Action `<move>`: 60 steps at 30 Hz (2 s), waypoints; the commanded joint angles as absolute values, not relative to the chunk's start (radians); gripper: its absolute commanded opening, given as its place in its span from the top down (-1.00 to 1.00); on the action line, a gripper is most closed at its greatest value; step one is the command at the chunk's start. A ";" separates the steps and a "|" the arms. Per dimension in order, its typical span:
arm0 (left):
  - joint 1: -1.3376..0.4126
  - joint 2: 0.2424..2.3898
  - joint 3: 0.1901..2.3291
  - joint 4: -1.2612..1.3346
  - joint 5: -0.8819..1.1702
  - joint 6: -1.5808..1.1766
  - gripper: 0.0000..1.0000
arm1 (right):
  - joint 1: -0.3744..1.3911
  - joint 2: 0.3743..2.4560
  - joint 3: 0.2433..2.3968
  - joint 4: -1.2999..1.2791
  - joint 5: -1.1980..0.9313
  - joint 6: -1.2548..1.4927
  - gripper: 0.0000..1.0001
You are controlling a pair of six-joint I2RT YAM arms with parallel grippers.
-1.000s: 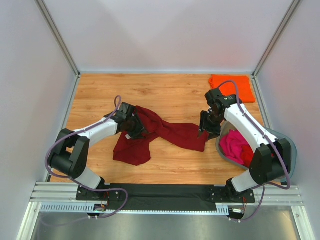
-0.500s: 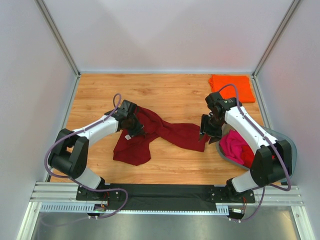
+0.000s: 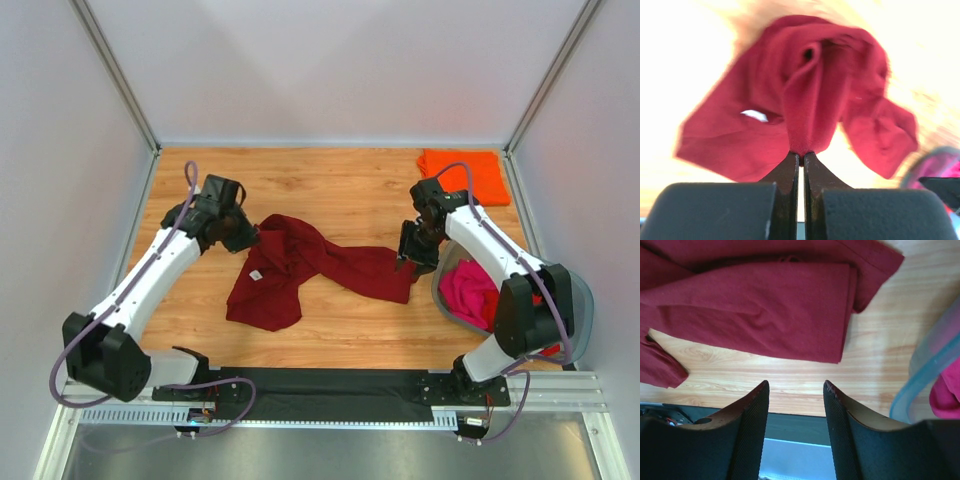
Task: Fold and stack the t-shirts
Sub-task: Flatten the tshirt out
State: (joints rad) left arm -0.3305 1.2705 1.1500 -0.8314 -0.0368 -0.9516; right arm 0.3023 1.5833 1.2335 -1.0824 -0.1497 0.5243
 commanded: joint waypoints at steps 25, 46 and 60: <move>-0.109 1.253 1.270 -1.052 -0.239 -0.634 1.00 | 0.250 1.793 1.333 -0.933 -0.115 0.431 -0.11; -0.015 1.502 1.480 -1.040 0.133 -0.589 1.00 | 0.249 1.764 1.347 -0.979 -0.089 0.426 -0.04; -0.311 1.191 1.227 -1.128 0.389 -0.779 1.00 | 0.250 1.715 1.338 -1.031 -0.055 0.442 -0.02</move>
State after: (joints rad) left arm -0.2470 1.2621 1.2541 -1.1156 0.2741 -0.6556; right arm 0.2481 1.7771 1.3327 -1.0077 -0.0799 0.4404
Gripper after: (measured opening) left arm 0.011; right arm 0.507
